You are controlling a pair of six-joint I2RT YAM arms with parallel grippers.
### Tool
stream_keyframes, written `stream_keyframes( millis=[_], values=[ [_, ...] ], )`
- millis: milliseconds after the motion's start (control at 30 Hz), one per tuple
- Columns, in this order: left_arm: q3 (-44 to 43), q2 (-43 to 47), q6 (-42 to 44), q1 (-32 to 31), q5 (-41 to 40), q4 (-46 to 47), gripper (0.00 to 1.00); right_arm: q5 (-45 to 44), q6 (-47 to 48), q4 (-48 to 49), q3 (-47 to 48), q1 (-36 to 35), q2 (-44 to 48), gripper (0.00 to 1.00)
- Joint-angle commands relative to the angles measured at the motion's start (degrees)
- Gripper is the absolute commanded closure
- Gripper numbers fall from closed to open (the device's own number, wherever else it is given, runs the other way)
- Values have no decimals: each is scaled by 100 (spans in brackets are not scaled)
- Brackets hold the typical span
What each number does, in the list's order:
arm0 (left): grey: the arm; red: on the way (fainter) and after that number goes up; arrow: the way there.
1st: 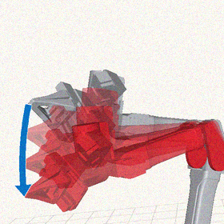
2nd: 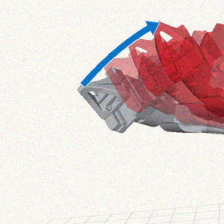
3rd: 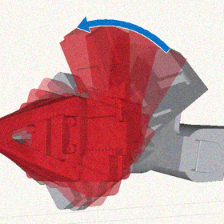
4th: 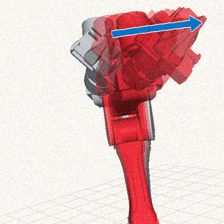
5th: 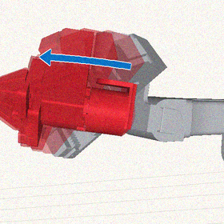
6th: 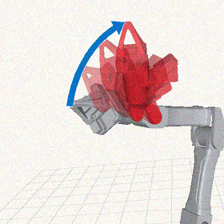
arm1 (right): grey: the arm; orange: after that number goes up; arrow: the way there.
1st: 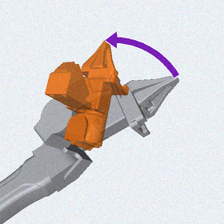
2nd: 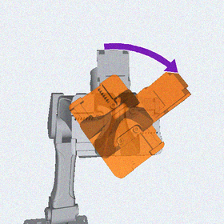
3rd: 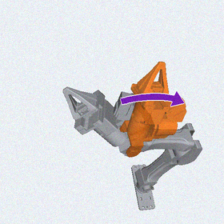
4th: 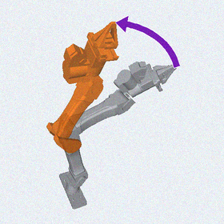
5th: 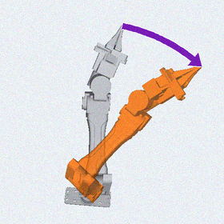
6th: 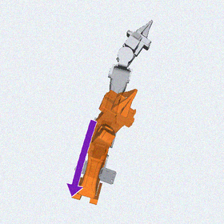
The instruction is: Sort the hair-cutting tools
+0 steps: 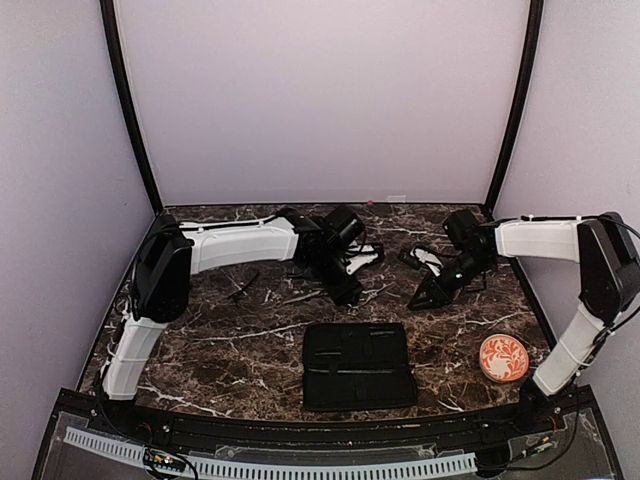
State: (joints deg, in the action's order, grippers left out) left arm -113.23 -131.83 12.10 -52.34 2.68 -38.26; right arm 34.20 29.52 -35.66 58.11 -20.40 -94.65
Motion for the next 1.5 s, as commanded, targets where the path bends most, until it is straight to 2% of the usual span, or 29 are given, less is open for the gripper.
stream_keyframes(
  millis=[0,267,733,967,1167,1467],
  values=[
    [-347,-180,-240,4,122,429,42,154,2,76,-34,83,148,74],
    [-786,-635,-274,4,203,835,46,103,-51,94,-26,156,92,74],
    [-1432,-1370,-85,-29,244,635,49,97,-44,103,-62,407,209,74],
    [-1458,-1442,18,-33,214,221,57,39,-67,122,-45,410,152,74],
    [-1776,-1415,0,-23,668,-1040,60,-77,-129,213,-69,408,164,74],
    [-623,-943,83,-5,66,-1635,78,-23,-99,163,-27,413,88,74]
  ],
)
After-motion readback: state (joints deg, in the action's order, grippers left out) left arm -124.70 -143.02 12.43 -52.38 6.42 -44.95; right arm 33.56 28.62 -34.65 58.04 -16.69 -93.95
